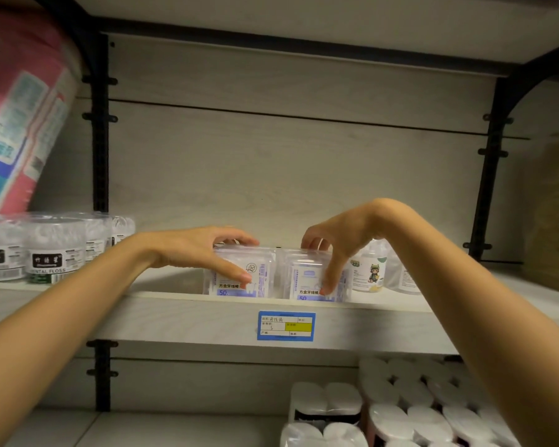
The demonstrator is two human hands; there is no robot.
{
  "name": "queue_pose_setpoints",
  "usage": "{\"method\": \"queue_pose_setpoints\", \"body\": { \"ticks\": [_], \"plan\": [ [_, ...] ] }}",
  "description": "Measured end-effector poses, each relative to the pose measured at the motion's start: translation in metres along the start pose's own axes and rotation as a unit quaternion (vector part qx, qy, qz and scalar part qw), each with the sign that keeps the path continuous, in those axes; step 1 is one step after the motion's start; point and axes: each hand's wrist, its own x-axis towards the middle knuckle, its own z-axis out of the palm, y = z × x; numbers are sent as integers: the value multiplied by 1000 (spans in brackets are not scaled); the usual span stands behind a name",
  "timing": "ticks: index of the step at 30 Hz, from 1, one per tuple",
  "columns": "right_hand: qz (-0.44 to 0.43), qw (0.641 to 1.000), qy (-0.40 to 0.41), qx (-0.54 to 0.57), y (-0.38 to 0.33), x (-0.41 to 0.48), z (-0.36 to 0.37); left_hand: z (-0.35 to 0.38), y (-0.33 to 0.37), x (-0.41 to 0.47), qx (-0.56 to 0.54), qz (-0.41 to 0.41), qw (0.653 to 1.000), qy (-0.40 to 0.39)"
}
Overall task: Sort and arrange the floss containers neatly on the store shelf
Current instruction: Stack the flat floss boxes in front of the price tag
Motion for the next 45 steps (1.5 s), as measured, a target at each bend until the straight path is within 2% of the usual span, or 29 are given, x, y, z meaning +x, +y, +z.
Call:
{"method": "queue_pose_setpoints", "body": {
  "ticks": [4,6,7,9,11,12,16,20,28,37,41,45],
  "plan": [
    [-9,996,-4,94,4,-14,6,12,-1,-4,-38,-13,998,51],
    [-37,978,62,196,4,-22,18,18,-1,-5,-130,-28,983,127],
    [-54,959,124,249,4,-24,27,20,-2,-4,-202,-33,965,165],
    [-63,898,256,353,4,-21,46,24,-2,0,-341,-52,912,220],
    [-46,843,322,428,3,-14,62,30,-1,3,-400,-88,882,231],
    [-36,831,332,444,2,-10,67,32,1,4,-411,-102,878,223],
    [-8,840,314,443,-1,1,78,38,6,4,-430,-122,870,210],
    [-4,830,308,466,-7,2,80,39,9,6,-425,-112,867,233],
    [1,843,310,439,-8,1,79,42,13,9,-430,-100,871,215],
    [1,863,316,394,-10,-2,77,38,10,8,-389,-94,900,173],
    [-12,864,312,395,-8,-2,78,37,8,8,-355,-87,913,180],
    [-30,859,343,378,-5,-4,78,36,8,4,-318,-72,929,173]
  ]
}}
